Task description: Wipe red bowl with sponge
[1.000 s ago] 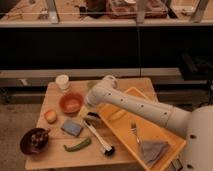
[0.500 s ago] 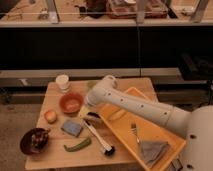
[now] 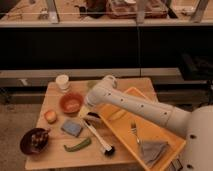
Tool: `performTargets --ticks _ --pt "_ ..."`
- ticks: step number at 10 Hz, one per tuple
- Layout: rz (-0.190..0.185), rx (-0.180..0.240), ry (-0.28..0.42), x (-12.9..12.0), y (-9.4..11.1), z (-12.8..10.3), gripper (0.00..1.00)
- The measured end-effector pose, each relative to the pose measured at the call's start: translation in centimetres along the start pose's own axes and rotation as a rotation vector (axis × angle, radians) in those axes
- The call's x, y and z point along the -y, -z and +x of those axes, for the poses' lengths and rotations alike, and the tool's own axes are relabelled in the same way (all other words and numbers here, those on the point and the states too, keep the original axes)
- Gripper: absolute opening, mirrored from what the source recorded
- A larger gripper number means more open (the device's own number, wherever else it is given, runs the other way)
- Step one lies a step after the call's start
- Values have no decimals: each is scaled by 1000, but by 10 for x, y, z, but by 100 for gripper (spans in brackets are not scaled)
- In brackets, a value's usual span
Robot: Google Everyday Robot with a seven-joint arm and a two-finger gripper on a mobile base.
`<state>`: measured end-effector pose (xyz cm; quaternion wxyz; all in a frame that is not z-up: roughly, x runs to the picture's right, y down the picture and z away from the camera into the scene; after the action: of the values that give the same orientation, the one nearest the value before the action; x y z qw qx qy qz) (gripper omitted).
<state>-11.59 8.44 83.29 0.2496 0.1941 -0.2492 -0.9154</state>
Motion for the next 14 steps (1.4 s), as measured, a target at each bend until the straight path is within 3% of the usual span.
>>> performTargets --ticks 6,10,12,14 --pt "-4 -10 15 3 3 4 80" --pt "25 -14 89 51 14 50 80" --pt "49 28 93 65 13 49 80" --pt "74 72 60 82 4 28 80"
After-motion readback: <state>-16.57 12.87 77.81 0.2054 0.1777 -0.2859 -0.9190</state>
